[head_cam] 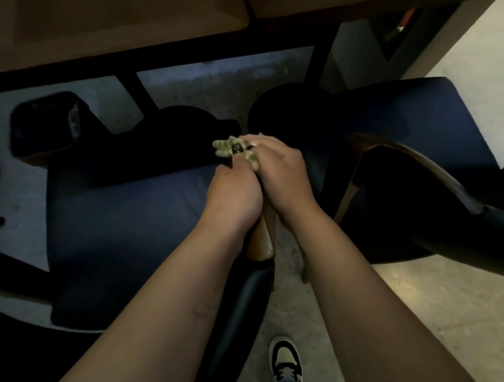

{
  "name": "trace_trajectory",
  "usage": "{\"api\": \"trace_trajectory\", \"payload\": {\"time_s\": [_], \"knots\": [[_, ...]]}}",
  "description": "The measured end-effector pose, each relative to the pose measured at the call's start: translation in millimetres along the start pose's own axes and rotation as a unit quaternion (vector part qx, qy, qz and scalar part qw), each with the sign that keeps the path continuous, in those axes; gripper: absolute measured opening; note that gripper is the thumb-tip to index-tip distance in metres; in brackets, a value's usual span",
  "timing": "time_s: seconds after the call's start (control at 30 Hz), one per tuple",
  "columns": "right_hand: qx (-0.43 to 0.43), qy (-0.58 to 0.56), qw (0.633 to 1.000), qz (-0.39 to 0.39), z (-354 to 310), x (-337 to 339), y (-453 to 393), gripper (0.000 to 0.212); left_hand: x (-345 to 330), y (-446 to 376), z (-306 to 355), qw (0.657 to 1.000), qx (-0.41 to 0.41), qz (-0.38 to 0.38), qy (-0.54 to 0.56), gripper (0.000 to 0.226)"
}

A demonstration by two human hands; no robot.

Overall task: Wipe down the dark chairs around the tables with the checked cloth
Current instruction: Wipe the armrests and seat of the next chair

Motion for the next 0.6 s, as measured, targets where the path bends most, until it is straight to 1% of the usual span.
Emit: {"api": "trace_trajectory", "payload": {"time_s": [0.03,0.13,0.17,0.23,0.3,0.37,0.43,0.47,0.53,0.6], "knots": [[0.032,0.032,0.999,-0.012,-5.5,-2.5,1.7,0.024,0.9,2.6,-0.7,0.999,0.022,-0.007,0.031,0.047],[0.054,0.123,0.99,-0.051,-16.0,-5.0,3.9,0.023,4.7,10.3,-1.6,0.981,0.1,-0.037,0.16,0.042],[0.07,0.161,0.982,-0.068,-22.5,-5.8,5.9,0.023,6.2,12.4,-1.3,0.976,0.118,-0.051,0.177,0.043],[0.114,0.225,0.963,-0.098,-36.4,-8.3,14.1,0.026,8.9,14.9,1.9,0.971,0.131,-0.075,0.187,0.046],[0.147,0.247,0.951,-0.116,-48.7,-7.3,33.4,0.027,11.7,18.1,5.9,0.966,0.133,-0.096,0.198,0.05],[0.173,0.242,0.944,-0.14,-57.7,-4.0,60.9,0.026,13.0,23.7,6.6,0.956,0.145,-0.127,0.223,0.054],[0.216,0.253,0.93,-0.154,-67.6,-0.9,91.9,0.025,21.0,32.1,6.0,0.945,0.149,-0.14,0.256,0.052],[0.236,0.263,0.923,-0.155,-71.7,0.9,105.9,0.026,27.4,36.8,2.8,0.943,0.15,-0.139,0.264,0.049],[0.264,0.283,0.91,-0.147,-76.8,4.4,127.8,0.034,40.9,48.3,-8.4,0.952,0.13,-0.138,0.241,0.048],[0.282,0.309,0.898,-0.139,-80.5,8.9,141.8,0.04,57.6,63.9,-23.5,0.973,0.076,-0.154,0.156,0.05]]}}
Point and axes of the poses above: each hand's wrist, its own y-axis away from the middle knuckle, its own x-axis out of the back of the hand, z = x × y, the point moved 10 cm from there along -y, towards the middle knuckle, and after that the axes turned 13 degrees about z, right-handed, at the moved point
